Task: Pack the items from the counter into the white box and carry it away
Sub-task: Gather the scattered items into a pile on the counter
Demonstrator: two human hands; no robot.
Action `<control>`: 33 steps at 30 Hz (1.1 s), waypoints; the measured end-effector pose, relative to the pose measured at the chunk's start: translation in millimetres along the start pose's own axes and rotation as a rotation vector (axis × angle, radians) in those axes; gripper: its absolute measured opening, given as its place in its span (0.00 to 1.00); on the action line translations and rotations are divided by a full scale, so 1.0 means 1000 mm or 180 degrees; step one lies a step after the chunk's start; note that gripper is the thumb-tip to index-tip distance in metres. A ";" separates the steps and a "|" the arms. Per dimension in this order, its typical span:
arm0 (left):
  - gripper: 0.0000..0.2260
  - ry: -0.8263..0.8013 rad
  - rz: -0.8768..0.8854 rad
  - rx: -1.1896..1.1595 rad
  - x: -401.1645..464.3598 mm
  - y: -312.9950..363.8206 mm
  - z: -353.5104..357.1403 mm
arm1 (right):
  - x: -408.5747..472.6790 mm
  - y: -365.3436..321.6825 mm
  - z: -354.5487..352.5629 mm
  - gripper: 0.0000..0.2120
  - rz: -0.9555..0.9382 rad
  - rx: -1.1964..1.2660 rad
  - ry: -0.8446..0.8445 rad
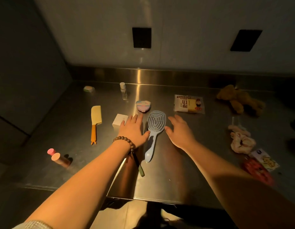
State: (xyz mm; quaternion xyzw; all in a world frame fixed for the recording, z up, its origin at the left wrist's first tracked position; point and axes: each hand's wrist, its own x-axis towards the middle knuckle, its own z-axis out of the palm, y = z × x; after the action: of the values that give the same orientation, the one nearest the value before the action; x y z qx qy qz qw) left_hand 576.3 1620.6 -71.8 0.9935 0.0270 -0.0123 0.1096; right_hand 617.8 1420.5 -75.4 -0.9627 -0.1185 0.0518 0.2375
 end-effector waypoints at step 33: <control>0.10 0.0068 -0.0317 -0.1014 -0.022 0.017 0.042 | -0.023 0.035 0.029 0.16 0.0498 -0.0205 0.0257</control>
State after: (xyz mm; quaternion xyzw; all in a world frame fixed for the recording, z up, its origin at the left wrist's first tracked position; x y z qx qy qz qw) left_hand 554.1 1594.0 -108.3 0.9611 0.0790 -0.0028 0.2646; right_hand 598.4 1397.9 -116.0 -0.9775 -0.0348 0.0275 0.2062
